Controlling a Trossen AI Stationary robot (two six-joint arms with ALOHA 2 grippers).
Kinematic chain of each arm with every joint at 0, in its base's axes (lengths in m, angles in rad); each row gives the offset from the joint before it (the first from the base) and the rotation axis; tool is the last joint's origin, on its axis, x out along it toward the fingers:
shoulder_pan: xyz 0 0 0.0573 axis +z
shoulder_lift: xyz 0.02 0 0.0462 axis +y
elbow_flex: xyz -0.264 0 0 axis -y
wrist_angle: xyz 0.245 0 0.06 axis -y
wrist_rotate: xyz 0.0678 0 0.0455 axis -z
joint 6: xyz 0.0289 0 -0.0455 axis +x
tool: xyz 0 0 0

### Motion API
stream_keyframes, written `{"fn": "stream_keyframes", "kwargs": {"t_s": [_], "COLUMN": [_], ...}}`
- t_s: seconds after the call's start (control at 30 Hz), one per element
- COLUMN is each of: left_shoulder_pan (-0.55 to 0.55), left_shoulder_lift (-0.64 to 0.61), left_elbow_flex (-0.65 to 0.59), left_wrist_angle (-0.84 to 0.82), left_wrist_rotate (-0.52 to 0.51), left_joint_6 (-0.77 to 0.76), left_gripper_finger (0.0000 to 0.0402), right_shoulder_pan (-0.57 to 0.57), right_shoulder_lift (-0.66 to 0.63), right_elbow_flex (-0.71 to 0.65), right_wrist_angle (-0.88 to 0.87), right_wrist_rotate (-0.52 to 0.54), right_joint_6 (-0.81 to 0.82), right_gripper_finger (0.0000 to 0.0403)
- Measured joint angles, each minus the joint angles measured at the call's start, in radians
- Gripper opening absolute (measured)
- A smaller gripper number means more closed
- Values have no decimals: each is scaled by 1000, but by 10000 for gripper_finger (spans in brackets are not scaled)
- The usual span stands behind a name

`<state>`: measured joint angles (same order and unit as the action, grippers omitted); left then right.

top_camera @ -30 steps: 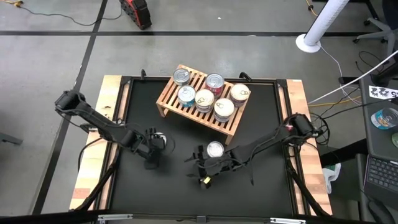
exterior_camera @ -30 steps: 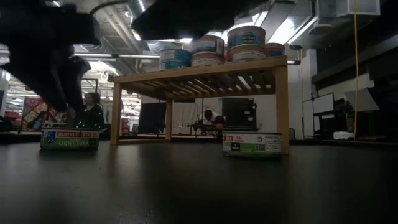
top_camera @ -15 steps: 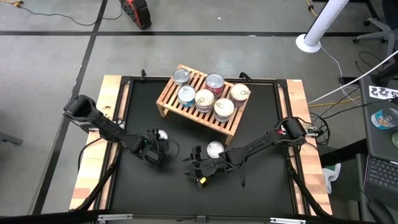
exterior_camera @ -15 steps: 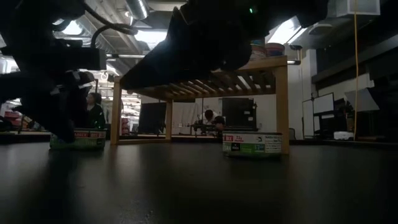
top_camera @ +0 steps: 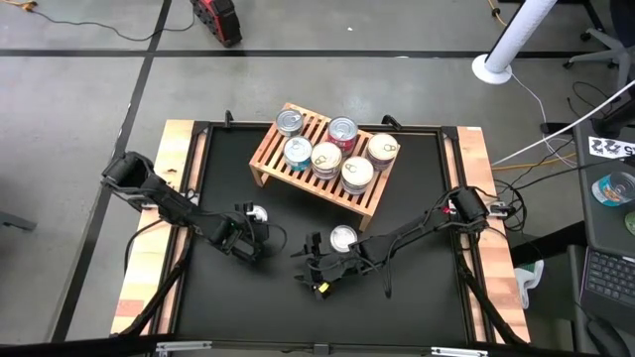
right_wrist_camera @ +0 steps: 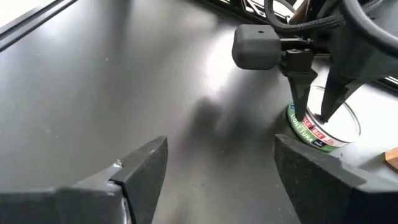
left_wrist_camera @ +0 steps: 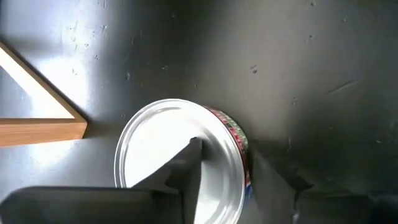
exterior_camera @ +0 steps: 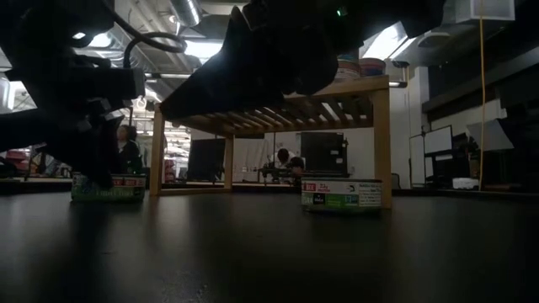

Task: Stack canned seafood by type on shelf
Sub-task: Put the green tuna can aligned with the other green tuna can on the shelf

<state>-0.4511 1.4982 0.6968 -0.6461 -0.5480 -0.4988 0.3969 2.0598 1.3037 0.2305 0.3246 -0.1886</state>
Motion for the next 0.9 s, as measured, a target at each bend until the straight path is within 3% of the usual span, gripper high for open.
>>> {"fn": "stream_keyframes", "kwargs": {"t_s": [0.43,0.9], "left_shoulder_pan": [0,0], "left_shoulder_lift": [-2,4], "left_elbow_flex": [2,63], "left_wrist_angle": [14,15], "left_wrist_rotate": [-14,42], "left_joint_6": [-11,0], "left_gripper_finger": [8,1], "right_shoulder_pan": [0,0], "right_shoulder_lift": [0,0], "right_elbow_flex": [0,0], "right_wrist_angle": [0,0], "right_wrist_rotate": [0,43], "right_joint_6": [0,-3], "right_gripper_finger": [289,289]}}
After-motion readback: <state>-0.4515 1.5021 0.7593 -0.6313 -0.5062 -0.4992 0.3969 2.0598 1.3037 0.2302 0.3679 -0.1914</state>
